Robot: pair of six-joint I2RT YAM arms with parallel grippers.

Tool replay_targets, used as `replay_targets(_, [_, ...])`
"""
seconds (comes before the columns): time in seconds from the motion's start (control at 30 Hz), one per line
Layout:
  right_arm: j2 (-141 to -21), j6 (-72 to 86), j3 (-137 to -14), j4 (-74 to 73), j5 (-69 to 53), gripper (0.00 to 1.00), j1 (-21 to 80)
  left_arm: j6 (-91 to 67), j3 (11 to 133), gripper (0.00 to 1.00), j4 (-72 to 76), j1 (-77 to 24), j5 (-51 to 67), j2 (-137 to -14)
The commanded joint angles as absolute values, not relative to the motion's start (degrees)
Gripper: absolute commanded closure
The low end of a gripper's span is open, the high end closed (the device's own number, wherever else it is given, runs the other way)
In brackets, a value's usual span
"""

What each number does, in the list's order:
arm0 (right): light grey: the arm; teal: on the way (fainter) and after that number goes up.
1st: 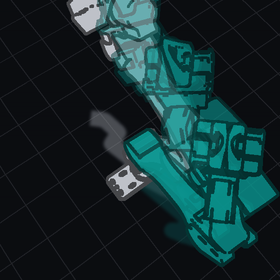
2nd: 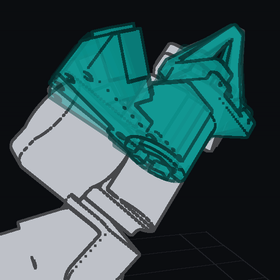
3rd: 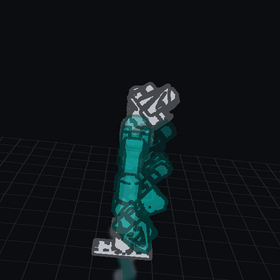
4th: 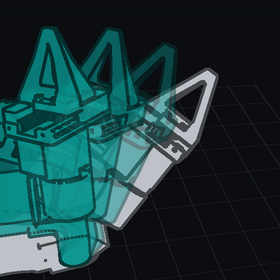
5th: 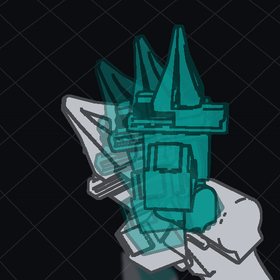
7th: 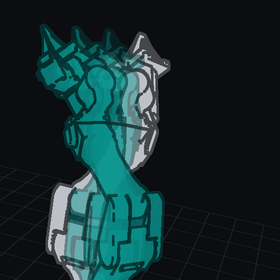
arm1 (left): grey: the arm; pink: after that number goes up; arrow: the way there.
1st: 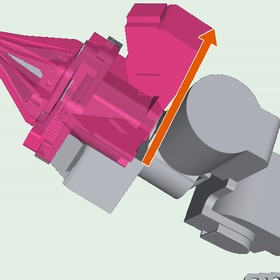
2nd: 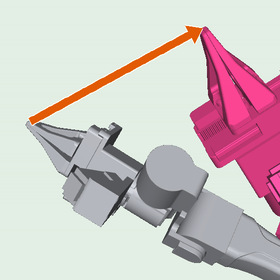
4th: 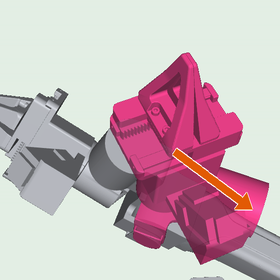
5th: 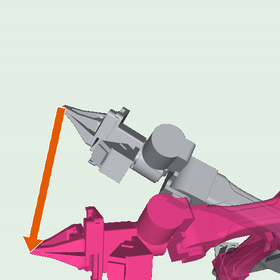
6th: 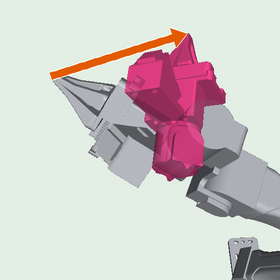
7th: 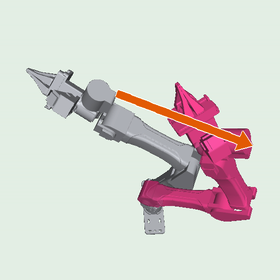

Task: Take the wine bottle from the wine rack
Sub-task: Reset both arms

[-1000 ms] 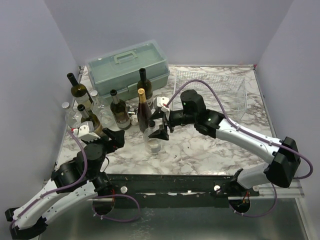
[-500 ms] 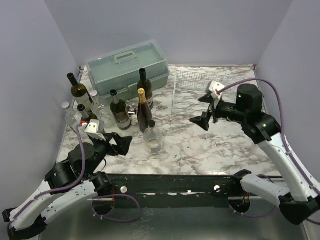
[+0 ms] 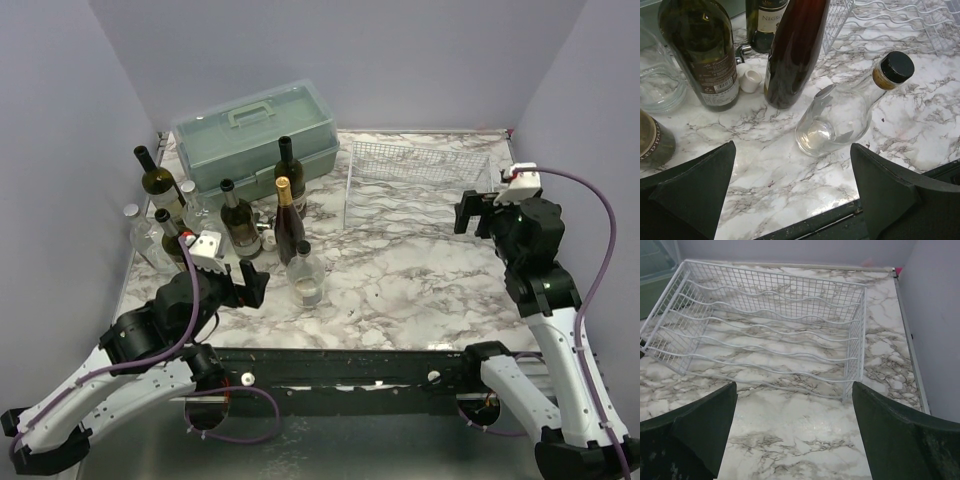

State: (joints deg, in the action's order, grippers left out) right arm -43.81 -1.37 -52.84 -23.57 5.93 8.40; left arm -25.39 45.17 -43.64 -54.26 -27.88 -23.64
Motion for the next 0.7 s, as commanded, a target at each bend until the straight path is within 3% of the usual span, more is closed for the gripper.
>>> replay_targets(0.0, [-41.31, 0.52, -52.36, -22.92, 10.33, 0.0, 7.32, -23.12, 46.32, 0.01, -43.82, -53.14, -28.67, -22.74])
replay_targets(0.2, [-39.38, 6.71, -53.4, -23.75, 14.69, 0.0, 7.12, -23.18, 45.7, 0.01, -43.96, -52.0, -27.49, -21.4])
replay_targets(0.67, [-38.15, 7.57, -53.98, -25.7, 12.13, 0.0, 7.07, -23.69, 44.68, 0.01, -42.4, -46.41, -21.45, -21.83])
